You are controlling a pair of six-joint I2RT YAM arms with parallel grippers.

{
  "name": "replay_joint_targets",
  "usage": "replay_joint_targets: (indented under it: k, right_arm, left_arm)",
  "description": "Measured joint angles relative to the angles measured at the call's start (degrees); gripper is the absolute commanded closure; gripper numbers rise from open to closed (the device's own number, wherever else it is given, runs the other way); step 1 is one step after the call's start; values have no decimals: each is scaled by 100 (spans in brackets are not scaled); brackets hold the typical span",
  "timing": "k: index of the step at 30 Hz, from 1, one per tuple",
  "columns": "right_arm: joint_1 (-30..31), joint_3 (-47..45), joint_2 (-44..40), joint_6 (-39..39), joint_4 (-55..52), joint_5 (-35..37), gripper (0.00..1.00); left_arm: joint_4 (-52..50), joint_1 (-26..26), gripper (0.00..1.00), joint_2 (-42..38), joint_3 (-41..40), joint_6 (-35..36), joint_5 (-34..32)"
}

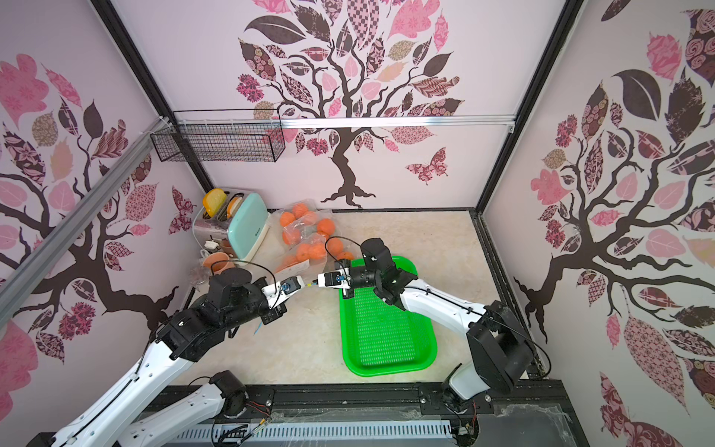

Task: Open the zip-top bag and take out the orange
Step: Pick up the zipper food storage bag.

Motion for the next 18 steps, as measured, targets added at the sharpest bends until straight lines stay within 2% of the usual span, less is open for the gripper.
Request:
replay_joint_targets:
  k: [1,2,6,9,13,18]
  right_arm:
    - [-2,11,0,26,-7,-15,100]
    - [-2,22,0,42,-28,-26,100]
    - [-2,50,0,74,-166,-111,100]
    - [-2,50,0,74,-243,-160,100]
    - [-2,50,0,76,-278,-175,100]
    - [-2,50,0,125,-291,-195,100]
  left_arm:
    - [7,0,29,-26,-2,-13,50]
    - [33,0,25,-59,-11,-20,98]
    - [258,0,21,-205,-76,-35,391]
    - [428,0,27,-136,-74,-9,590]
    - [638,0,40,201,-74,20,763]
    - [695,0,41,498,-114,4,981]
